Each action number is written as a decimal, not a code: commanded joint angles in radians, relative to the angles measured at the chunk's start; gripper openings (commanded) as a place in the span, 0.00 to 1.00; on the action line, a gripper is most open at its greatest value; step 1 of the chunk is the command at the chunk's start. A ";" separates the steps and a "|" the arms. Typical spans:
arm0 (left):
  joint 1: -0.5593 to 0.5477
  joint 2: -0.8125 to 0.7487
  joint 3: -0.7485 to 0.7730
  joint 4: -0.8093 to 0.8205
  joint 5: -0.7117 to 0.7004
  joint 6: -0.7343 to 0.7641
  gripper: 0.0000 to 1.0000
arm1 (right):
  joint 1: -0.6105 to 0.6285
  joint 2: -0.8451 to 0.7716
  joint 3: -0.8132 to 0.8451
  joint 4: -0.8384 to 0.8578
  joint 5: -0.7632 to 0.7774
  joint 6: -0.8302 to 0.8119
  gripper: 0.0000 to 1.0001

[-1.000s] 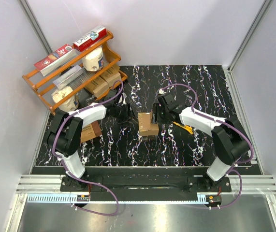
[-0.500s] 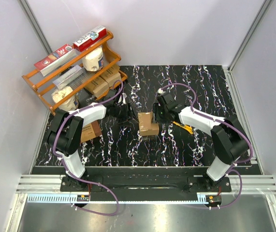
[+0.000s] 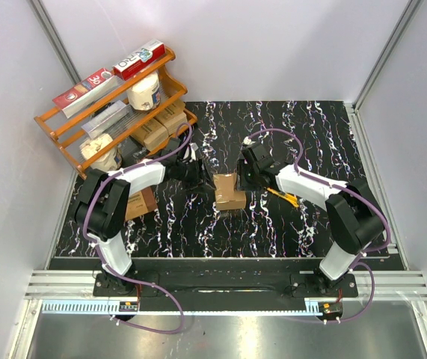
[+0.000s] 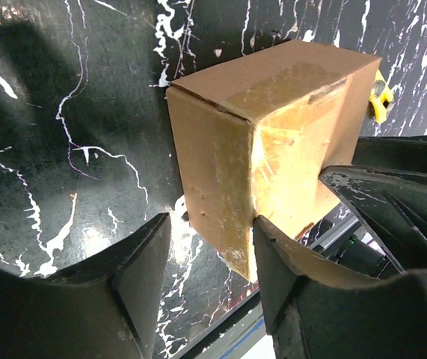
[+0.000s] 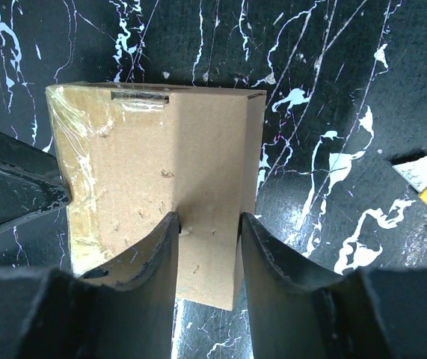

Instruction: Unpack the express box

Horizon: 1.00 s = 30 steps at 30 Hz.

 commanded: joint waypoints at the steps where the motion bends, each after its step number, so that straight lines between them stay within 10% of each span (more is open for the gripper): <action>1: 0.002 0.021 -0.007 0.022 -0.002 0.008 0.51 | 0.001 0.038 0.013 -0.039 0.044 -0.015 0.40; 30: 0.028 -0.002 -0.054 -0.081 -0.111 0.008 0.30 | 0.001 0.035 0.011 -0.053 0.068 0.011 0.33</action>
